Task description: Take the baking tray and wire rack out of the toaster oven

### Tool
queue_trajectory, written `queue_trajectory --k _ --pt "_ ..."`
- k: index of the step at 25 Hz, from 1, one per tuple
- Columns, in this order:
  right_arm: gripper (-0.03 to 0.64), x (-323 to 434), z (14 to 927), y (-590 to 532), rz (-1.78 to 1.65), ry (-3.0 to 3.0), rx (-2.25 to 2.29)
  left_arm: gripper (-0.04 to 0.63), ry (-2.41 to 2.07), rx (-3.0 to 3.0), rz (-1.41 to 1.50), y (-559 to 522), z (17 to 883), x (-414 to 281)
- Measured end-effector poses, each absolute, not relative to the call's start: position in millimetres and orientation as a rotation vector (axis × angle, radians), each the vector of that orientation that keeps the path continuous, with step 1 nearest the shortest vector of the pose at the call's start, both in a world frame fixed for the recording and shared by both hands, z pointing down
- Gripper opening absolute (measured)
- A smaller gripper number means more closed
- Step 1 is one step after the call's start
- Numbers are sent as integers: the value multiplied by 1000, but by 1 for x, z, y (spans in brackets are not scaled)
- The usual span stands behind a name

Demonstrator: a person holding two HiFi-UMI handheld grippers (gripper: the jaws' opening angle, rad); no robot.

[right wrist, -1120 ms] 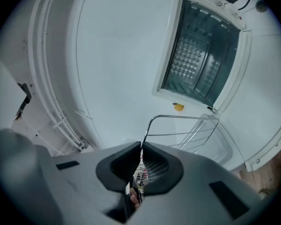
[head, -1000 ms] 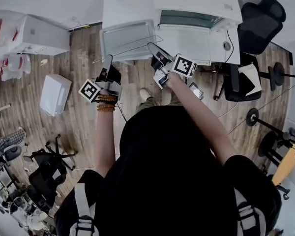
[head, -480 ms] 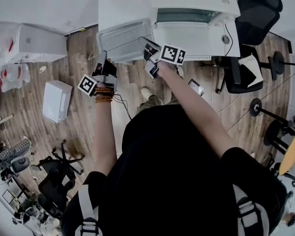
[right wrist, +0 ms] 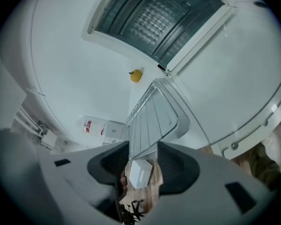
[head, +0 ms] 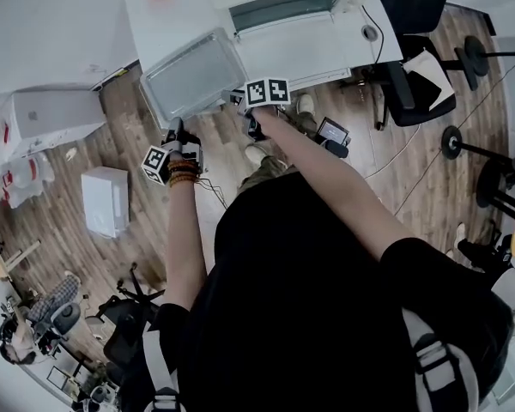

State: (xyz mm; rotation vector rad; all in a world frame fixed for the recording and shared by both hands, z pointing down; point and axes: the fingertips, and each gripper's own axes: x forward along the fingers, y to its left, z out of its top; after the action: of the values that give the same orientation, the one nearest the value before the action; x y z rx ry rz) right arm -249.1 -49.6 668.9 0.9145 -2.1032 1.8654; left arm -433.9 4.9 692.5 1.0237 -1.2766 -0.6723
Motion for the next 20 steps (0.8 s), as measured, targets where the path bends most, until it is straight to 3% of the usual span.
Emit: queue_trajectory --k 1,2,4,6,14,20 --pt "206 -248 670 -52 1881 -2093 912 63 -1274 1035 -620 2 698 -430" --pt "234 -246 671 -53 1890 -2085 914 144 -1262 1066 -558 -2 700 -423" --pt "247 -241 671 -51 1865 -2079 925 272 -1227 1140 -436 -6 701 -406" --pt "247 -235 672 -42 1813 -2079 923 308 -1200 1178 -372 -1 702 -393" --pt "247 -232 663 -7 1696 -2105 880 308 -1250 1201 -359 37 694 -395" --pt "227 -242 605 -30 1328 -2374 933 299 -1381 1514 -237 22 630 -381"
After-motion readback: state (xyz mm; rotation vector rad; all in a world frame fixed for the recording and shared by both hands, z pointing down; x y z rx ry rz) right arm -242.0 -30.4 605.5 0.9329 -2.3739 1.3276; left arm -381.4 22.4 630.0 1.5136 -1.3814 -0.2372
